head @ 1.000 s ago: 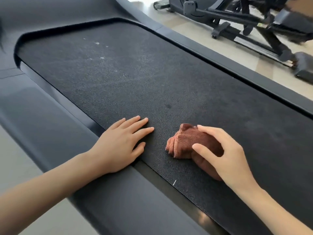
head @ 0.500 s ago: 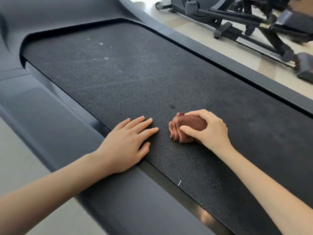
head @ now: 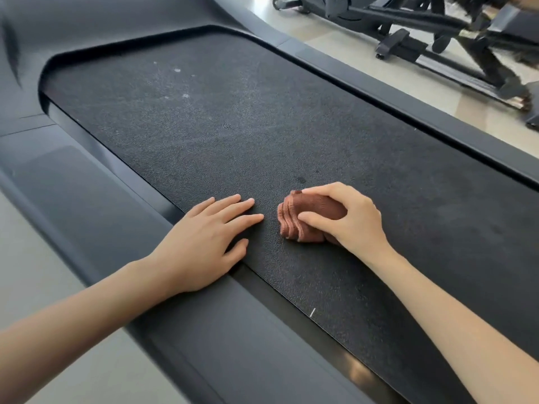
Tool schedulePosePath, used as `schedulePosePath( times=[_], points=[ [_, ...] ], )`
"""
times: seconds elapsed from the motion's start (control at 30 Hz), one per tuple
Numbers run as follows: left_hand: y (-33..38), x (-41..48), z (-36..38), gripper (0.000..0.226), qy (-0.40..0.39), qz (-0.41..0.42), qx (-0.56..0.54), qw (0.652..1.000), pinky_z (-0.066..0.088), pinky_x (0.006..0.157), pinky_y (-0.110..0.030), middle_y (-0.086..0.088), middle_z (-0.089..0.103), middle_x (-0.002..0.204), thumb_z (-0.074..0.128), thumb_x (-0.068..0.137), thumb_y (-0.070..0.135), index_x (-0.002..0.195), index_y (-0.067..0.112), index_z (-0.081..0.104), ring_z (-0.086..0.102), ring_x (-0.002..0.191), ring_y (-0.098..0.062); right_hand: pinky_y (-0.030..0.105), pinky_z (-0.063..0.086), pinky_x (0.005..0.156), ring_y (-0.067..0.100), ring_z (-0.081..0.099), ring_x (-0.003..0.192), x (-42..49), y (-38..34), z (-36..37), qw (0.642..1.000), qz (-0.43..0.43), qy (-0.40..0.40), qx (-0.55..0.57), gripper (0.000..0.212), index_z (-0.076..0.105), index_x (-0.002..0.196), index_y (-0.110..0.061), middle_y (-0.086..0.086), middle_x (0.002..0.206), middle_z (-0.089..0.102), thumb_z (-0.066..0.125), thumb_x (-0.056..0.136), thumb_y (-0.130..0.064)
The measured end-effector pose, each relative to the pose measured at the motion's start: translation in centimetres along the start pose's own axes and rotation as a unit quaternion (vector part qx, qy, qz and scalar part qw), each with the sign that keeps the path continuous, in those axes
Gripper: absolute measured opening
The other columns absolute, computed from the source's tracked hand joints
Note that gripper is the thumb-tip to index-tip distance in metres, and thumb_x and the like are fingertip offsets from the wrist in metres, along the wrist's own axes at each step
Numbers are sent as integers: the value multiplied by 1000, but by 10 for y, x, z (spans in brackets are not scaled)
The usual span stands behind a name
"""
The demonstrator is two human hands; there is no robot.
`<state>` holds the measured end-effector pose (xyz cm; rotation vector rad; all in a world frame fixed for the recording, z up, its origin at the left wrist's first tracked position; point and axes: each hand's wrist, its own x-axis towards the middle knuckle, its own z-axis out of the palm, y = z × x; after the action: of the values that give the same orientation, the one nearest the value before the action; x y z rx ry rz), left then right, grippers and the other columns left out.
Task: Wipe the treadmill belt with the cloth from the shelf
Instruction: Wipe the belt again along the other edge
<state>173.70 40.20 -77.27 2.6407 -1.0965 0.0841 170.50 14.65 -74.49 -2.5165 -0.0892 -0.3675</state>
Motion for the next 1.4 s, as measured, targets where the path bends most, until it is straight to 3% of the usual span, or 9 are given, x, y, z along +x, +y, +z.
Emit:
schedulePosePath(
  times=[0.17,0.27,0.43,0.6,0.87,1.0,1.17,1.27,1.4],
  points=[
    [-3,0,-3,56,-13,10,-10,1000,21,112,-42,5,43,146,26,87,46,134,30,52,37,137,-19,23,44,75,6,55,106,-24,-7,-8,977,-69,8,-203,52,57,124,-43,-22,121,60,42,82,-69],
    [-9,0,-6,58,-18,16,-12,1000,21,112,-39,7,41,147,25,86,49,136,33,50,34,138,-16,25,50,70,8,57,106,-47,-3,-18,965,-92,29,-245,55,55,130,-39,-19,123,61,42,83,-66],
    [-15,2,-8,57,-19,21,-34,999,23,114,-40,10,41,147,26,86,49,136,34,50,33,138,-13,32,40,105,14,47,128,-40,9,-11,973,-194,-10,-125,44,56,131,-31,-9,138,52,55,89,-44],
    [-16,2,-5,52,1,27,-41,999,25,113,-42,9,45,144,30,88,45,133,33,54,35,137,-13,33,47,95,8,56,115,-9,20,0,985,-163,-3,-58,33,67,116,-31,-15,125,61,58,86,-43],
    [-16,3,-4,48,15,33,-43,998,26,112,-43,10,47,142,34,89,42,131,32,56,38,135,-13,36,43,88,17,55,114,96,38,13,990,-19,28,-140,33,61,117,-41,-16,123,59,61,85,-49],
    [-15,1,-5,48,11,33,-34,999,27,112,-43,8,46,143,34,90,40,132,31,55,38,135,-14,29,45,87,11,57,107,46,16,10,988,-93,6,-123,40,63,114,-40,-16,120,62,60,79,-58],
    [-21,-6,-9,48,19,4,-17,1000,30,111,-38,6,47,143,32,92,38,132,28,55,39,135,-15,24,47,88,8,59,105,-7,15,2,974,-218,-17,-62,35,69,111,-31,-13,116,65,60,83,-49],
    [-23,-9,-12,49,16,-14,-16,1000,29,111,-34,6,46,144,31,92,38,133,27,55,38,135,-15,31,50,81,13,59,104,47,30,4,983,-165,-1,-85,33,67,111,-35,-13,116,64,58,83,-51],
    [-18,-8,-14,48,11,-33,-15,999,35,109,-40,6,46,143,32,91,37,132,26,55,38,135,-15,39,44,87,23,55,115,130,54,13,989,-14,38,-141,35,61,120,-38,-10,125,59,60,86,-50]
  ],
)
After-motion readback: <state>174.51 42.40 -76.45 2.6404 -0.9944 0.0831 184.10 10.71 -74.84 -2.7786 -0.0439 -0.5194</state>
